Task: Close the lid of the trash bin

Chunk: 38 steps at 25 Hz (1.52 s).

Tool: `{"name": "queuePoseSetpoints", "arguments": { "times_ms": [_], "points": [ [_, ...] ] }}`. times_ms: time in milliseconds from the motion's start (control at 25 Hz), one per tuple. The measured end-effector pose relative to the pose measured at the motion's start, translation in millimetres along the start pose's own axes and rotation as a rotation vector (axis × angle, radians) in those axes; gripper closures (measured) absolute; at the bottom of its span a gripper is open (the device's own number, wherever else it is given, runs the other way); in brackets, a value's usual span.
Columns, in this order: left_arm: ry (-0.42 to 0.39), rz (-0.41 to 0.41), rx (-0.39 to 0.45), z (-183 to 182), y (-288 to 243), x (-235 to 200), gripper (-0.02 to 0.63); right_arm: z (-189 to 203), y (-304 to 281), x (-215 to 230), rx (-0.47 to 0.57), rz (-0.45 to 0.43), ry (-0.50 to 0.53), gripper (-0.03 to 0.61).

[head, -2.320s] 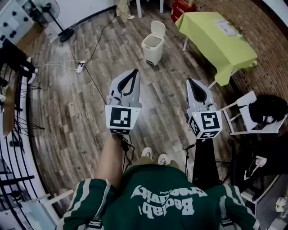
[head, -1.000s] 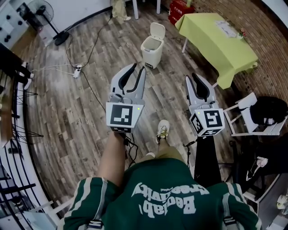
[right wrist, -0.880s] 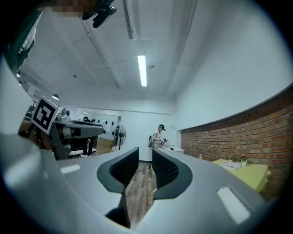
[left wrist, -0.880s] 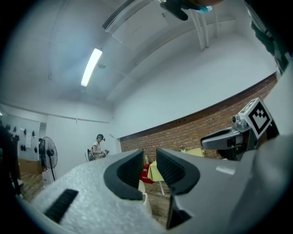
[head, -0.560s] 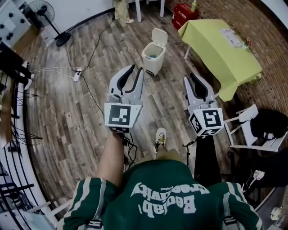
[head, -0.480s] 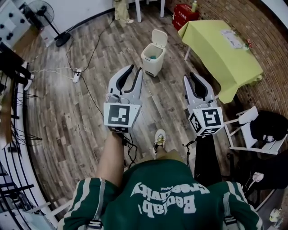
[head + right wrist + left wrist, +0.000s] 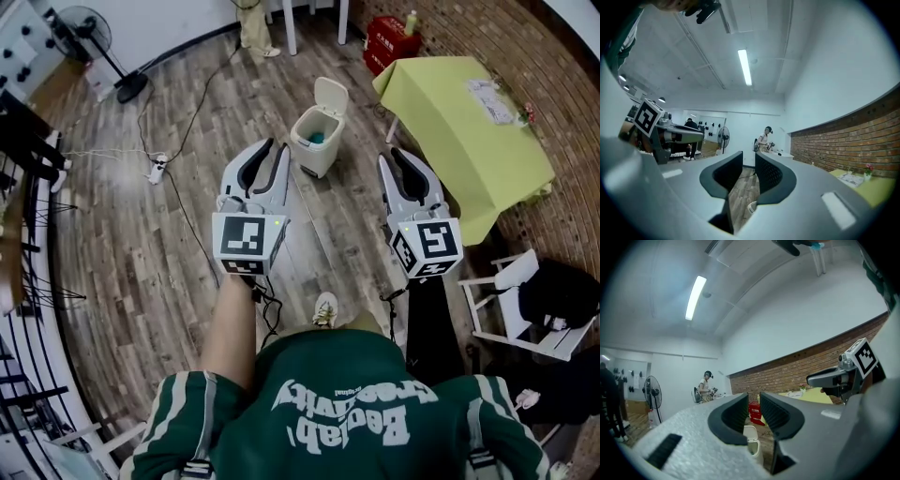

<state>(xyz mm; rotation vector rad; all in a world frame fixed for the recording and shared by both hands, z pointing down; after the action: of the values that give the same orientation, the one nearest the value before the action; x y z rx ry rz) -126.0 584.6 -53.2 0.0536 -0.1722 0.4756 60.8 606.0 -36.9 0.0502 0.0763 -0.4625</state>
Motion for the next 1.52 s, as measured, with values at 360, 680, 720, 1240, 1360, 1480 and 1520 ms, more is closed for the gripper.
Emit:
{"name": "queuePoseSetpoints", "arguments": {
  "times_ms": [360, 680, 720, 1240, 1360, 1480, 1520],
  "points": [
    [-0.017, -0.007, -0.016, 2, -54, -8, 0.534, 11, -40, 37, 0.003, -0.014, -0.039, 0.483],
    [-0.024, 0.002, -0.034, 10, -84, -15, 0.534, 25, -68, 51, -0.006, -0.027, -0.063, 0.488],
    [-0.024, 0.002, -0.034, 11, -89, -19, 0.534, 24, -74, 52, -0.004, -0.028, -0.062, 0.488],
    [-0.030, 0.054, 0.006, 22, -168, -57, 0.534, 30, -150, 82, -0.011, -0.010, -0.033, 0.489],
    [-0.029, 0.072, 0.013, 26, -195, -69, 0.534, 33, -175, 89, -0.010, -0.005, -0.033, 0.491],
    [-0.030, 0.086, 0.027, 29, -226, -84, 0.534, 38, -204, 100, -0.010, 0.003, -0.029, 0.491],
    [-0.027, 0.093, 0.028, 31, -235, -88, 0.534, 42, -213, 104, -0.016, 0.008, -0.030, 0.491]
  ]
}}
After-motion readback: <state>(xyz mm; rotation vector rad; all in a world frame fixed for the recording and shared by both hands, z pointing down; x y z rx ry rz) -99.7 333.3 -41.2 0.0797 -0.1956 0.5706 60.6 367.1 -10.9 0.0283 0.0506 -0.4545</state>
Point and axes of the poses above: the fingertips, and each gripper's own axes: y backward along the fingers, x to its right, z out of its underside, the point moved 2 cm from there along y, backward along the fingers, and after that the axes turned 3 degrees about -z, right-handed, at the moved point
